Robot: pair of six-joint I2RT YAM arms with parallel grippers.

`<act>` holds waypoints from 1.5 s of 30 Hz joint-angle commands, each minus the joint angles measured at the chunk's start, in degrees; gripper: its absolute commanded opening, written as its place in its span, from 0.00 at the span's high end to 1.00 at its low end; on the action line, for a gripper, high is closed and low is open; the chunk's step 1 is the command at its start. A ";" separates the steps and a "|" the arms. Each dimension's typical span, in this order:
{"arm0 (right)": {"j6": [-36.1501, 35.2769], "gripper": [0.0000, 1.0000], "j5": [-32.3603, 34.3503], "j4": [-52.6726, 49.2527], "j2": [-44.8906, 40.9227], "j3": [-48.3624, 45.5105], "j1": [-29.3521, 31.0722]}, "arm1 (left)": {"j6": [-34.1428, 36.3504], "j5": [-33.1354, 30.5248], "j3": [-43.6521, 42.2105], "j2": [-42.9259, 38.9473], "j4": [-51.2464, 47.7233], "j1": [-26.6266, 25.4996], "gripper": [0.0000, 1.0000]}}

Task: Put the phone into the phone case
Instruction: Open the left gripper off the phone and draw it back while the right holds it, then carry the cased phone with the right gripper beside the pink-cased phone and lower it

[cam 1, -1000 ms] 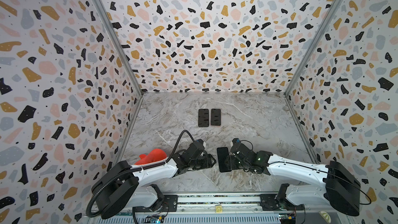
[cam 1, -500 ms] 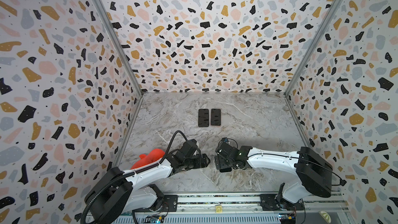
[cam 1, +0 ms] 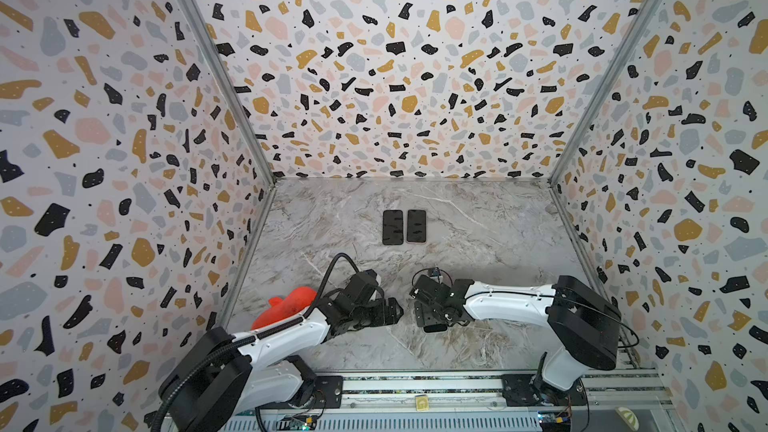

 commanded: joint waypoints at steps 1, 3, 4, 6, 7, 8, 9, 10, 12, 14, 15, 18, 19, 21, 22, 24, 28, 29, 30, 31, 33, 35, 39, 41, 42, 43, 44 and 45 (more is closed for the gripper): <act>0.95 0.11 0.14 -2.12 1.64 1.17 0.05 | 0.64 0.62 -1.28 -1.36 0.36 0.43 0.07; 1.06 0.12 0.08 -2.54 2.33 1.39 0.05 | 0.28 0.62 -1.72 -1.70 0.74 0.44 0.07; 1.07 0.14 0.06 -2.62 2.64 1.54 0.01 | 0.25 0.62 -1.89 -1.80 0.83 0.46 0.07; 1.31 0.18 0.03 -2.88 2.71 1.65 0.07 | 0.20 0.53 -1.99 -1.81 0.92 0.52 0.07; 1.32 0.19 0.05 -2.81 2.46 1.57 0.05 | 0.14 0.52 -1.99 -1.73 0.95 0.52 0.07; 1.33 0.20 0.05 -2.75 2.17 1.50 0.07 | 0.20 0.45 -1.95 -1.72 1.01 0.54 0.07; 1.40 0.22 0.23 -2.81 1.88 1.40 -0.07 | 0.17 0.44 -1.90 -1.69 0.93 0.62 0.07; 1.45 0.23 0.27 -2.72 1.48 1.24 -0.32 | 0.17 0.36 -1.82 -1.64 0.90 0.63 0.07; 1.24 0.24 0.16 -2.63 0.44 1.02 -1.03 | 0.44 0.18 -1.49 -1.55 0.69 0.61 0.07; 0.73 0.26 0.14 -2.59 -0.97 1.02 -1.95 | 0.78 0.00 -0.96 -1.41 0.18 0.69 0.07; 0.35 0.27 0.13 -2.50 -1.66 0.98 -2.50 | 0.96 -0.09 -0.77 -1.38 0.05 0.78 0.07; -1.29 0.30 0.70 -2.55 -4.15 1.36 -4.77 | 1.67 -0.22 0.56 -0.74 -0.30 1.09 0.07; -2.05 0.30 0.80 -2.62 -4.77 1.52 -6.02 | 2.08 -0.26 1.25 -0.16 -0.46 1.22 0.07; -4.11 0.31 1.28 -2.70 -5.43 2.22 -8.72 | 3.06 -0.40 3.13 1.20 -0.89 1.64 0.07; -5.42 0.31 1.37 -2.64 -5.59 2.97 -10.46 | 3.71 -0.47 4.37 2.18 -1.24 1.83 0.07; -8.06 0.32 1.45 -2.56 -5.08 4.75 -13.88 | 4.95 -0.70 6.79 3.95 -2.02 2.09 0.07; -13.89 0.33 0.85 -1.32 -1.16 10.70 -21.12 | 6.92 -1.23 11.38 7.41 -3.04 3.04 0.07; -15.02 0.33 0.69 -0.99 0.30 12.35 -22.59 | 7.26 -1.31 12.17 8.09 -3.15 3.27 0.08; -16.11 0.34 0.12 -0.80 2.13 14.56 -23.98 | 7.56 -1.30 13.11 8.93 -3.23 3.54 0.07; -17.03 0.34 -0.36 -0.70 3.87 16.71 -25.13 | 7.91 -1.15 13.97 9.73 -3.37 3.75 0.08; -18.52 0.34 -1.34 -0.64 7.80 20.77 -26.93 | 8.42 -1.17 15.37 11.18 -3.68 4.10 0.08; -19.55 0.35 -2.16 -0.96 11.31 24.75 -28.13 | 9.06 -1.15 16.83 12.51 -4.15 4.44 0.08; -21.07 0.35 -2.89 -2.38 17.72 32.25 -29.98 | 10.13 -0.98 18.78 14.97 -4.88 5.33 0.08; -21.52 0.35 -3.52 -2.65 20.50 34.78 -30.71 | 10.40 -0.80 19.17 15.81 -4.81 5.77 0.08; -21.80 0.36 -3.60 -2.88 21.76 36.16 -31.12 | 10.55 -0.71 19.28 16.17 -4.81 5.96 0.08; -22.11 0.36 -3.58 -3.19 23.06 37.60 -31.43 | 10.65 -0.62 19.36 16.65 -4.64 6.10 0.08; -22.30 0.36 -3.51 -3.47 24.11 38.79 -31.67 | 10.73 -0.53 19.37 17.02 -4.59 6.23 0.08; -22.49 0.36 -3.47 -3.89 25.35 40.34 -31.95 | 10.83 -0.32 19.44 17.43 -4.46 6.38 0.08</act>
